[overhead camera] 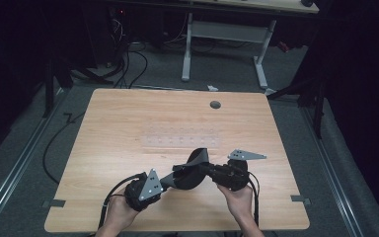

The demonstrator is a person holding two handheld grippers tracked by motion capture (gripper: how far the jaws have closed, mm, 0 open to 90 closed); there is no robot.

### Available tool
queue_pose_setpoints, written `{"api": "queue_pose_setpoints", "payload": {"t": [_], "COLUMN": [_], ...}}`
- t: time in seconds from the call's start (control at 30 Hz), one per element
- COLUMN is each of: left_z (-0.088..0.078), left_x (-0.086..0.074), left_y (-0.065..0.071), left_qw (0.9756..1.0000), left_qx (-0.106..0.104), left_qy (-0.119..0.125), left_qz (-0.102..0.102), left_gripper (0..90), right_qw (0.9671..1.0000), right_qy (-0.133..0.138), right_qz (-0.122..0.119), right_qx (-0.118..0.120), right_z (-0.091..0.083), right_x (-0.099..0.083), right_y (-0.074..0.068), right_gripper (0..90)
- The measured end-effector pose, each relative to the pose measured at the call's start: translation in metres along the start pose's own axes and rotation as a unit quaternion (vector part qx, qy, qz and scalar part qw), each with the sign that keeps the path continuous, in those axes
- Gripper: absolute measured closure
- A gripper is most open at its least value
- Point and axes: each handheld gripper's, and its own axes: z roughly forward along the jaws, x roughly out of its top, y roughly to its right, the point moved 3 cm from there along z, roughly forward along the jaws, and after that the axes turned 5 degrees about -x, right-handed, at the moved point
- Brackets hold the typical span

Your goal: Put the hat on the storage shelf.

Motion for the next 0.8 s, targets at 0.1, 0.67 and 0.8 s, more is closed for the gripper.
{"api": "queue_pose_setpoints", "payload": {"t": [0.1, 0.67, 0.8], "left_z": [-0.001, -0.03, -0.036], "left_x": [0.003, 0.037, 0.043], "left_y": [0.004, -0.023, -0.03], "left_qw": [0.9999, 0.9903, 0.9867], "left_qx": [-0.009, -0.004, 0.003], "left_qy": [0.0, 0.086, 0.104], "left_qz": [-0.006, -0.109, -0.126], "left_gripper": [86.9, 87.0, 86.9], "right_qw": [0.9997, 0.9924, 0.9856], "right_qy": [0.019, 0.023, 0.002], "right_qz": [0.008, -0.027, -0.03], "right_qx": [0.01, -0.117, -0.166], "right_z": [-0.003, -0.008, -0.006], "right_x": [0.002, -0.028, -0.04], "right_y": [0.0, 0.04, 0.056], "right_gripper": [67.2, 39.3, 38.7]}}
